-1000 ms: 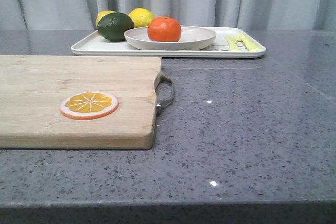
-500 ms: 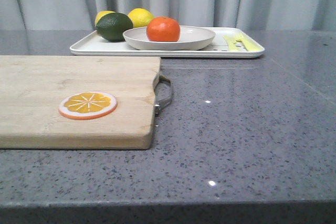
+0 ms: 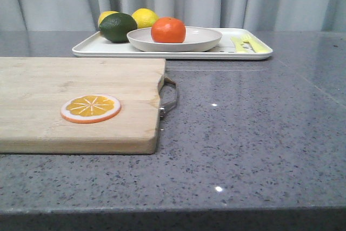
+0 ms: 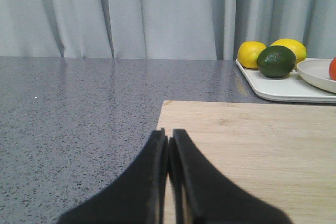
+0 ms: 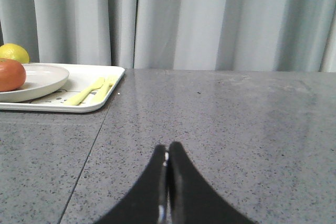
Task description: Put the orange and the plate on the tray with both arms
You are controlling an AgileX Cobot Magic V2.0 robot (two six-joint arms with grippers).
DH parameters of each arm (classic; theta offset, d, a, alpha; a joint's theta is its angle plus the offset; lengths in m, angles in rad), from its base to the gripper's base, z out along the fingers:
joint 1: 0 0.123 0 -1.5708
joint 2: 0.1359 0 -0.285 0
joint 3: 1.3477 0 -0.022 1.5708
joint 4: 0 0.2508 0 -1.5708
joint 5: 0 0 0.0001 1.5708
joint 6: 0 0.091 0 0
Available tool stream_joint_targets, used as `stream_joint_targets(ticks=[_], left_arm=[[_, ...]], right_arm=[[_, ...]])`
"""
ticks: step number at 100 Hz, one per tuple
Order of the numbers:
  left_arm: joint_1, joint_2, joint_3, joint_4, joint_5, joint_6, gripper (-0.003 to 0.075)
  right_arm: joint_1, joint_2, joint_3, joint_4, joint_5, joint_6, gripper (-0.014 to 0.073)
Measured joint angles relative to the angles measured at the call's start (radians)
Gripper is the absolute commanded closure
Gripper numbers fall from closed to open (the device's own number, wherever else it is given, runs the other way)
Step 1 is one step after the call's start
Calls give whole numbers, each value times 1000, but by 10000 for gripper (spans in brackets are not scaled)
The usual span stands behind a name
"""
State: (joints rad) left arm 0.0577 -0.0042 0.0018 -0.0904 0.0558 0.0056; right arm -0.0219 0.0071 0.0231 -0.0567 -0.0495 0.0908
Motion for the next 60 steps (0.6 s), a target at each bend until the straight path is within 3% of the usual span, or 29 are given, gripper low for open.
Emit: stream_joint_targets(ticks=[32, 60], left_arm=[[0, 0, 0, 0, 0, 0, 741], [0, 0, 0, 0, 0, 0, 741]], right_arm=[[-4, -16, 6, -3, 108, 2, 660], [-4, -16, 6, -3, 121, 5, 660]])
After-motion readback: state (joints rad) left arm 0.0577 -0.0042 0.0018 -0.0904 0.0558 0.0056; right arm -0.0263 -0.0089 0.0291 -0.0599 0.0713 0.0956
